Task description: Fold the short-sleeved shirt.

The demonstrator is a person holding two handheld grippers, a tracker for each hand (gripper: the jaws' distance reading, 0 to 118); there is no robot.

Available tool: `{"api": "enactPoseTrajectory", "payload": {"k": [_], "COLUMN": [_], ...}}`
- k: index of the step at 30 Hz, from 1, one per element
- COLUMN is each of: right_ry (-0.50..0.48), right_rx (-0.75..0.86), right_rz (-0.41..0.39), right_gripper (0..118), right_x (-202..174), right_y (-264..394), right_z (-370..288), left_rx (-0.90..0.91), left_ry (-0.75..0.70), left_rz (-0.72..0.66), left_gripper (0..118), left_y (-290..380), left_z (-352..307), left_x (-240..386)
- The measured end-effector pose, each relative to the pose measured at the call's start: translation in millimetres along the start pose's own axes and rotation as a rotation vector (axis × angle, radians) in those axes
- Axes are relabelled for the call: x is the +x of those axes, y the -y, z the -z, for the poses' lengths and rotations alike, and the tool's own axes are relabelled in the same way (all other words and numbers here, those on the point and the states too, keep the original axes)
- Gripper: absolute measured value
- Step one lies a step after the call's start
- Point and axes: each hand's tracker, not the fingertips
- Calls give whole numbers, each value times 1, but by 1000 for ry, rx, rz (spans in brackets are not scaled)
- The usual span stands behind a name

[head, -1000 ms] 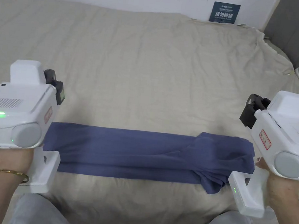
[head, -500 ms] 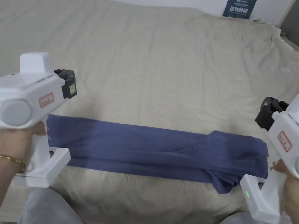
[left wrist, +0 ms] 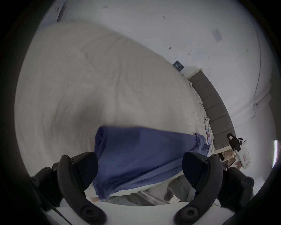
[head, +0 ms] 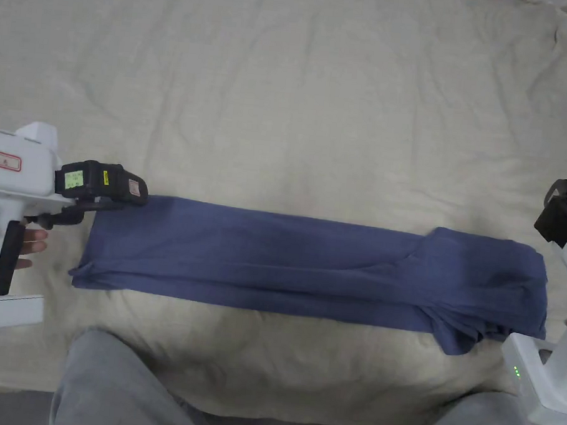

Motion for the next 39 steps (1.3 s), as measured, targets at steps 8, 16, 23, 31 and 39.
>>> {"api": "enactPoseTrajectory", "payload": {"k": [8,16,23,31,39], "right_ry": [30,32,19,-2,-22], "right_rx": [-54,-93,-111,-103,-64], "right_rz": [-42,-44,-43,-34,-17], "right_gripper": [0,0,0,0,0], "right_x": [-8,-10,-12,-7,7], "right_y": [10,18,22,18,8], "right_z": [8,16,18,16,9], "left_rx": [-105,-131,-112,-71,-6], "left_ry": [127,183,61,-134,-148], "left_rz": [-186,-167,-123,-58,21], "left_gripper": [115,114,7,2,1], "left_y": [16,13,20,15,7], "left_z": [31,44,54,38,-27], "left_x": [-45,-44,-35,13,100]}}
